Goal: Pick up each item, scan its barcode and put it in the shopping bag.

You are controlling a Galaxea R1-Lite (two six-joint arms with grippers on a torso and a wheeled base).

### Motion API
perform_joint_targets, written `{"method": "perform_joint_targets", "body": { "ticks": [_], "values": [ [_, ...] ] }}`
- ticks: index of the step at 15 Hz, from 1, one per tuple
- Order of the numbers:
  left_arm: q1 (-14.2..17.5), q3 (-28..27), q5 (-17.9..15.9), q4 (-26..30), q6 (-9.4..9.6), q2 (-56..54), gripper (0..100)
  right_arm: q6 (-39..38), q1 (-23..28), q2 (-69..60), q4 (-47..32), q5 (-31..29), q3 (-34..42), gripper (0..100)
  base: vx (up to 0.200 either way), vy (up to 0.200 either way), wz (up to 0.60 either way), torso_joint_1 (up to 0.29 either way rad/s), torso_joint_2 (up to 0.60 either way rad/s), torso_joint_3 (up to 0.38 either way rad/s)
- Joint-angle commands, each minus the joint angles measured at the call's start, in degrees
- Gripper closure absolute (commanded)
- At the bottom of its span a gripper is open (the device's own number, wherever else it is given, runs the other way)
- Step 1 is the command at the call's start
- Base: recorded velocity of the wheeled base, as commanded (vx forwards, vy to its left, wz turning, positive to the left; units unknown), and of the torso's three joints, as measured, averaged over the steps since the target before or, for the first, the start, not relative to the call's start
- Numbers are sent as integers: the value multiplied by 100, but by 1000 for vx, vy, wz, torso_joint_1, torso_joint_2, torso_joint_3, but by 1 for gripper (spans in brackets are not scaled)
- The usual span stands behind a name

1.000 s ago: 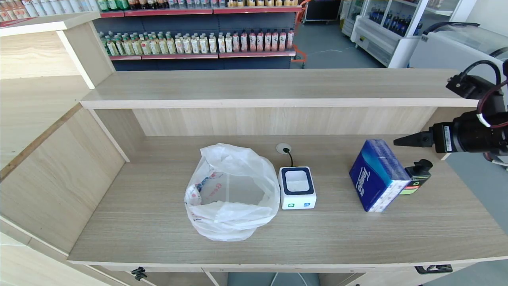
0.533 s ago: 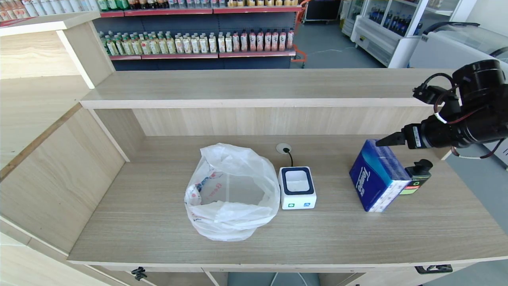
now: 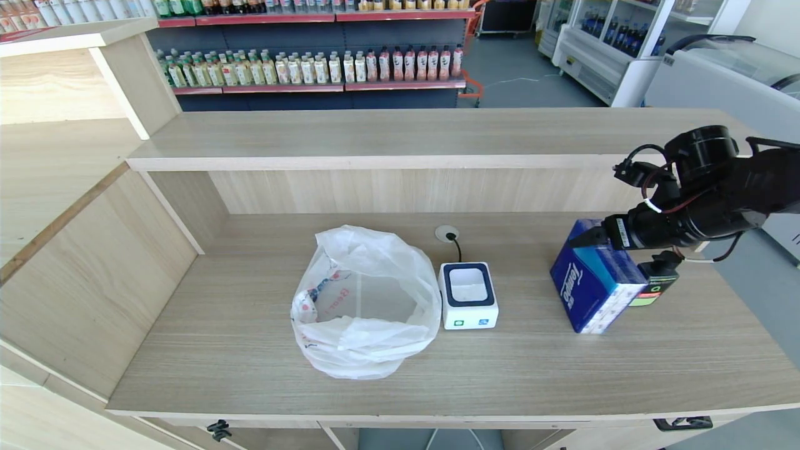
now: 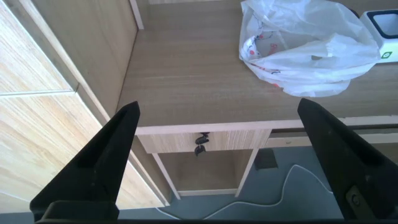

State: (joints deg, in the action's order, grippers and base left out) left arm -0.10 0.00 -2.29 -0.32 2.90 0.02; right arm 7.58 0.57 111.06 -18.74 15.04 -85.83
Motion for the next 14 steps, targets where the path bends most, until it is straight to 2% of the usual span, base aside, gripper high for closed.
{"method": "perform_joint_targets", "body": {
  "ticks": [1,10,11,14],
  "values": [
    [1,0,1,-3,0,-2,0,15,-57,285,90,-19,-30,0,0,0,0,0,0,0],
    [1,0,1,-3,0,-2,0,85,-40,672,283,-72,137,0,0,0,0,0,0,0],
    [1,0,1,-3,0,-2,0,85,-31,672,309,-63,146,100,0,0,0,0,0,0],
    [1,0,1,-3,0,-2,0,94,31,707,503,-80,207,100,0,0,0,0,0,0]
  ]
}}
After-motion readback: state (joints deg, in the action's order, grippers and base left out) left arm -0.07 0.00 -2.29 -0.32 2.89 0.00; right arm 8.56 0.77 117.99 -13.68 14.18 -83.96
